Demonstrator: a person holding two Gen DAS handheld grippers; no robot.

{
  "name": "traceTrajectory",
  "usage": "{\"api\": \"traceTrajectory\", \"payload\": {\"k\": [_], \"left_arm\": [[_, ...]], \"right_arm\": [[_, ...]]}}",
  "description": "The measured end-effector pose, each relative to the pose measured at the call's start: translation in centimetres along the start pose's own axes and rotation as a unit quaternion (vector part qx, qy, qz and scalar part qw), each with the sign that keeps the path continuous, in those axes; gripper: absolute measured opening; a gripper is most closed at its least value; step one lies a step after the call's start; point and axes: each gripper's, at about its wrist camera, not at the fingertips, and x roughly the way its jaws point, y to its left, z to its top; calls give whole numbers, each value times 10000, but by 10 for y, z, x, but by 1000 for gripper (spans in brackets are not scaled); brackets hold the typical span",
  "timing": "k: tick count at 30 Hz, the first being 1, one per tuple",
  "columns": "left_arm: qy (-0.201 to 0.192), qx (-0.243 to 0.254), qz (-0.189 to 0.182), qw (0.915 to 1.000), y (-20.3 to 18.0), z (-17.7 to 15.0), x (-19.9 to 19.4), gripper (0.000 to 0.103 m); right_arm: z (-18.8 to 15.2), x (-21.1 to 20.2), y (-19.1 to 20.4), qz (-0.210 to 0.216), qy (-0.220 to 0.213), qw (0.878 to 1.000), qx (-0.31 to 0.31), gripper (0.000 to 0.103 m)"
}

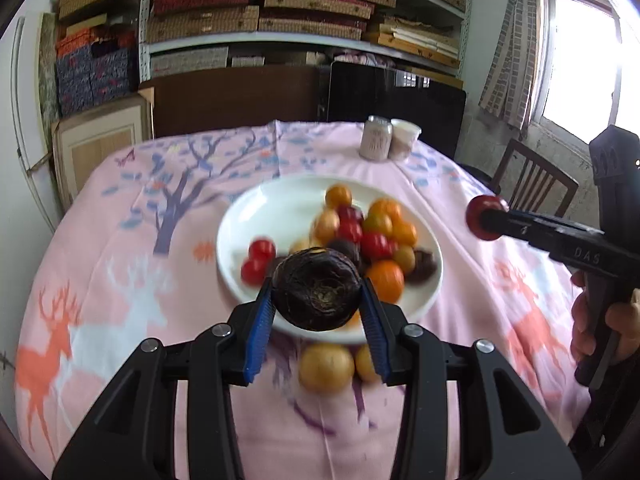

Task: Organize fruits
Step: 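Place the apple on the plate with the right tool while the left tool places the plum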

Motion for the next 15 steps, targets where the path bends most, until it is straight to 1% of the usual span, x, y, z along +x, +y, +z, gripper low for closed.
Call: {"api": "traceTrajectory", "payload": {"k": [3, 6, 9, 12, 13, 14, 15], "left_arm": [[28, -72, -28, 10000, 7, 27, 28, 41], [188, -222, 37, 9996, 18, 42, 61, 41], [343, -272, 127, 9990, 27, 48, 87, 41], [509, -371, 140, 9979, 34, 50, 107, 42], [522, -406, 161, 9977, 35, 50, 110, 43], [512, -431, 151, 9976, 37, 50, 112, 49], [470, -446, 160, 9978, 37, 50, 111, 52]], "right_arm": [[23, 25, 3, -68, -85, 9999, -66, 39], [39, 54, 6, -87, -44, 9998, -146, 39], [49, 78, 9, -95, 2, 9996, -258, 39], [55, 97, 10, 27, 77, 9995, -314, 41], [57, 101, 11, 77, 71, 9994, -340, 45], [57, 103, 12, 121, 39, 9992, -367, 52], [58, 102, 13, 136, -6, 9991, -393, 52]]}}
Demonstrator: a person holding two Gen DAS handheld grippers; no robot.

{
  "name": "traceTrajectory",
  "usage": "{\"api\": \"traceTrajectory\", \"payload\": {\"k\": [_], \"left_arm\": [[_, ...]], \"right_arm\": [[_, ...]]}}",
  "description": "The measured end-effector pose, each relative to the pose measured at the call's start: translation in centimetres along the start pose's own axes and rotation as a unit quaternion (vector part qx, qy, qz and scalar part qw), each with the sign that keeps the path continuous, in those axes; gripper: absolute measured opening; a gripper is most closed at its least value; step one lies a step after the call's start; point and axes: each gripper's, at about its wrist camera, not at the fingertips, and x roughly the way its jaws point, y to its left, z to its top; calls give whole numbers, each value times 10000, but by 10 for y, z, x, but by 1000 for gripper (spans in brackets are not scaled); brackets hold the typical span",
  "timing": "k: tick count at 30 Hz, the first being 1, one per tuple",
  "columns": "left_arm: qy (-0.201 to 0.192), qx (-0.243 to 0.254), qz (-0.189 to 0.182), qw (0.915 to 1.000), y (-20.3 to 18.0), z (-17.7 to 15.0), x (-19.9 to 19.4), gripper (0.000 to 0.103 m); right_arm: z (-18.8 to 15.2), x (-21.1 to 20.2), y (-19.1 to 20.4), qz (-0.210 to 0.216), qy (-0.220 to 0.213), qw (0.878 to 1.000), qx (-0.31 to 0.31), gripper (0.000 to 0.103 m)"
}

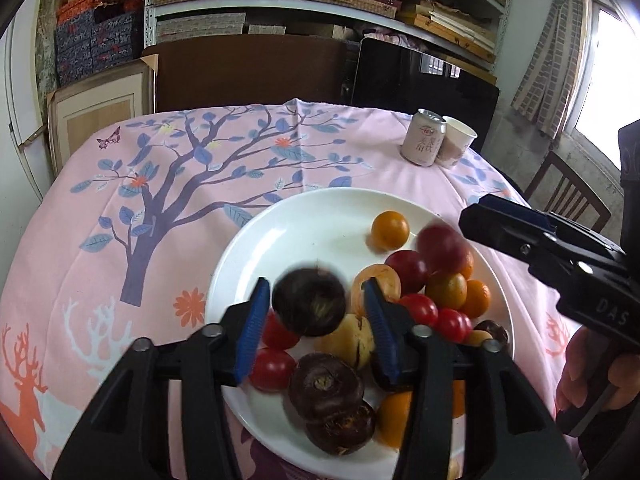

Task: Organize fruits
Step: 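Place the apple on the plate with the right tool while the left tool places the plum, then grasp a pale yellow fruit with the left tool while the right tool grasps another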

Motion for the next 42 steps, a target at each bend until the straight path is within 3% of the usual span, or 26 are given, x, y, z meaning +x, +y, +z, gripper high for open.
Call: {"api": "traceTrajectory", "payload": {"k": [5, 10, 11, 14, 17, 22, 28, 29, 30, 31, 36, 42], "left_arm": [[-194, 8, 8, 9998, -2, -5, -24, 62], [-238, 482, 31, 9985, -17, -40, -66, 71], [-199, 601, 30, 9980, -19, -50, -73, 75], [30, 996, 14, 9950, -28, -84, -82, 76], [264, 1320, 81, 9909, -34, -112, -81, 76], [499, 1284, 137, 9904, -30, -130, -68, 76], [587, 1420, 151, 9880, -42, -130, -48, 67], [551, 1422, 203, 9881, -43, -129, -46, 64], [564, 1392, 160, 9885, -41, -128, -43, 50], [648, 1317, -7, 9892, -39, -128, -39, 44], [464, 1248, -109, 9910, -38, -129, -45, 43], [-160, 667, -369, 9970, -17, -125, -78, 43]], "right_arm": [[-5, -18, 3, -26, -25, 10000, 84, 53], [-32, -59, 2, -117, 48, 9998, 176, 57], [-42, -68, 3, -140, 65, 9998, 153, 58], [-71, -90, 7, -182, 39, 9997, 156, 65], [-99, -108, 10, -159, 13, 9996, 248, 65], [-127, -123, 11, -112, 61, 9991, 407, 65], [-139, -123, 8, -169, 214, 9981, 555, 65], [-139, -122, 8, -156, 248, 9979, 572, 65], [-140, -121, 10, -146, 282, 9978, 574, 65], [-141, -119, 12, -135, 321, 9979, 551, 65], [-146, -110, 23, -83, 538, 9979, 345, 65], [-150, -93, 39, -2, 848, 9963, 149, 65]]}}
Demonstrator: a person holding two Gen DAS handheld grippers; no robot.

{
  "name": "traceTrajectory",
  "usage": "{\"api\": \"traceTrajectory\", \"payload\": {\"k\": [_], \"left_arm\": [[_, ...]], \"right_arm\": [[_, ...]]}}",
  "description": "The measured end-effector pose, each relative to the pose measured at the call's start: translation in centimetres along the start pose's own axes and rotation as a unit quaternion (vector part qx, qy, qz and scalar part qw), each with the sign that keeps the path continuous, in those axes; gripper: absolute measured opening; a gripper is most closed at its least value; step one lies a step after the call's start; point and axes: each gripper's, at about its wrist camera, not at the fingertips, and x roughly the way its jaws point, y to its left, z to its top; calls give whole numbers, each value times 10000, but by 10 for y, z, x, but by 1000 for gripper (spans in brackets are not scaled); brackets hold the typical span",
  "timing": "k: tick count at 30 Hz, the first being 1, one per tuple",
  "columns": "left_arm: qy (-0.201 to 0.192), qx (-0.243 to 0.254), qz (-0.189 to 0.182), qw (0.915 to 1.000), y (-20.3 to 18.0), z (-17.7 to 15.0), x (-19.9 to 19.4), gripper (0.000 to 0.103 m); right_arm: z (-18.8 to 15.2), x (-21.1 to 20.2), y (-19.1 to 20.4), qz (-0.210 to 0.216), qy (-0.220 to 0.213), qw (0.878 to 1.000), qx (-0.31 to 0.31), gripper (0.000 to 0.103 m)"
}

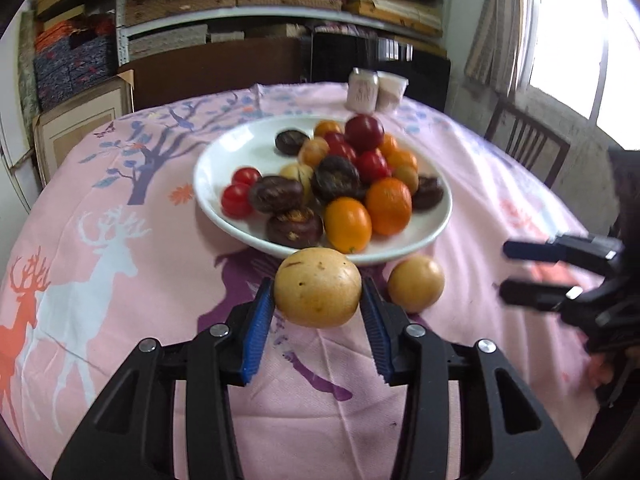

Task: Organize fruits
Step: 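Grasp a pale yellow fruit with the left tool while the right tool grasps another, then place the pale fruit on the plate with the left tool while the right tool places its fruit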

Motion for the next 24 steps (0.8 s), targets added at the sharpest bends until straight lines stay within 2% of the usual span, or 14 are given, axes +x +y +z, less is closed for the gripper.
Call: {"api": "traceTrajectory", "payload": {"k": [10, 15, 16, 17, 20, 24], "left_arm": [[-70, -100, -94, 9999, 4, 2, -6, 43], [-59, -208, -84, 9997, 9, 1, -6, 43], [-54, -226, -79, 9997, 10, 1, -5, 43], [-49, -243, -79, 9997, 11, 1, -5, 43], [-22, -284, -84, 9996, 13, 1, -4, 43], [-17, -289, -75, 9996, 13, 1, -3, 43]], "right_arm": [[11, 37, 35, -236, 421, 9975, -525, 65], [20, 59, 40, -278, 617, 9964, -513, 65], [21, 63, 39, -225, 671, 9964, -457, 61], [21, 66, 37, -200, 707, 9965, -407, 42], [19, 64, 32, -189, 689, 9970, -299, 42], [17, 46, 25, -126, 402, 9990, -159, 42]]}}
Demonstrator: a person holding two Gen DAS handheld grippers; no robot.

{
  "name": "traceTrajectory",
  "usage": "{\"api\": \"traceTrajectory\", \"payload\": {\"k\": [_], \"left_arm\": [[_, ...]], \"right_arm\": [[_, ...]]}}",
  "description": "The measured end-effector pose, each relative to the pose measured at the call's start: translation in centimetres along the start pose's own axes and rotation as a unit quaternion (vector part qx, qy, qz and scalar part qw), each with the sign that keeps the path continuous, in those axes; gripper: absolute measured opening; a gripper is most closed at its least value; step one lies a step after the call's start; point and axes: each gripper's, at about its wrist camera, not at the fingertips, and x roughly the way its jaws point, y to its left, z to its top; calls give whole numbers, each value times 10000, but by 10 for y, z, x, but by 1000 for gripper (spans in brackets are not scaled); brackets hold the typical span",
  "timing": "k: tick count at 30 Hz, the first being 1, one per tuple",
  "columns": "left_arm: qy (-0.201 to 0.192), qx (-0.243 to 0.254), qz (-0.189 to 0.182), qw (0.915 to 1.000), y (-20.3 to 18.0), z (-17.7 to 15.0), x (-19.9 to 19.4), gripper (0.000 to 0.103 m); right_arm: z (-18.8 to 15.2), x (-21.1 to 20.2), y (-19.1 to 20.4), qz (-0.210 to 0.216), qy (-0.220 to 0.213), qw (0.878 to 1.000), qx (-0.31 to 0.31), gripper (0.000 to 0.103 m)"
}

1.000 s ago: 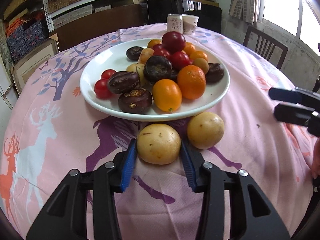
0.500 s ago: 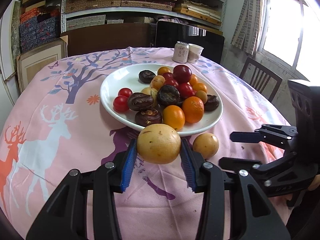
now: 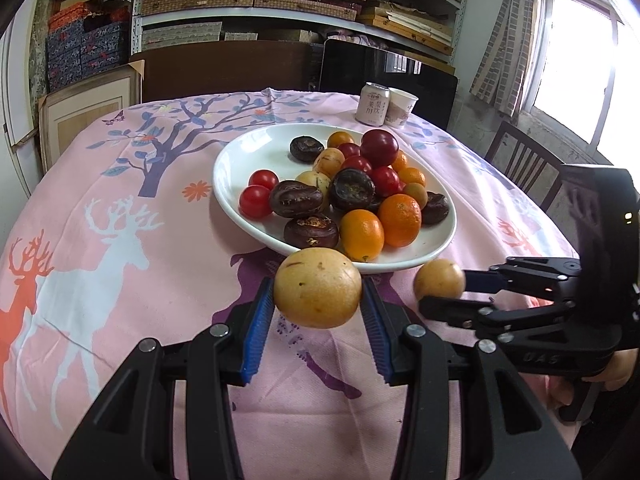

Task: Organize fruits
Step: 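Place the pale fruit on the plate with the left tool while the right tool places its fruit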

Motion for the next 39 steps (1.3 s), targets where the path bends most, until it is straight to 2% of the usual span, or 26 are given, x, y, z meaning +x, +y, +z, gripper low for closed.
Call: {"api": "traceTrajectory", "payload": {"k": [4, 11, 16, 21, 29, 31, 32, 34, 37, 39], "left_arm": [[9, 0, 19, 10000, 0, 0, 0, 43], [-58, -13, 59, 10000, 0, 1, -2, 43], [-124, -155, 58, 9998, 3, 25, -2, 43], [-158, 0, 214, 9996, -1, 64, 10, 43], [84, -147, 356, 9992, 8, 106, 57, 43], [144, -96, 449, 9988, 8, 109, 69, 58], [123, -91, 525, 9985, 7, 110, 71, 67], [113, -96, 551, 9984, 7, 110, 72, 69], [114, -27, 571, 9983, 5, 103, 61, 71], [113, 63, 711, 9974, 1, 93, 48, 79]], "right_arm": [[-4, -21, -9, 129, -254, 9995, 113, 42], [1, -52, -35, 45, -679, 9972, 322, 42], [33, -65, -40, -31, -1024, 9946, 136, 42], [81, -64, -38, -6, -1339, 9910, -37, 41], [139, -21, -31, -16, -1368, 9905, -155, 42], [147, -7, -28, 69, -1268, 9917, -190, 42], [151, -1, -26, 36, -1235, 9920, -254, 48], [151, -2, -25, -131, -1346, 9903, -308, 54], [143, -17, -29, -109, -1409, 9897, -210, 54], [129, -34, -34, -56, -1455, 9893, -98, 56]]}}
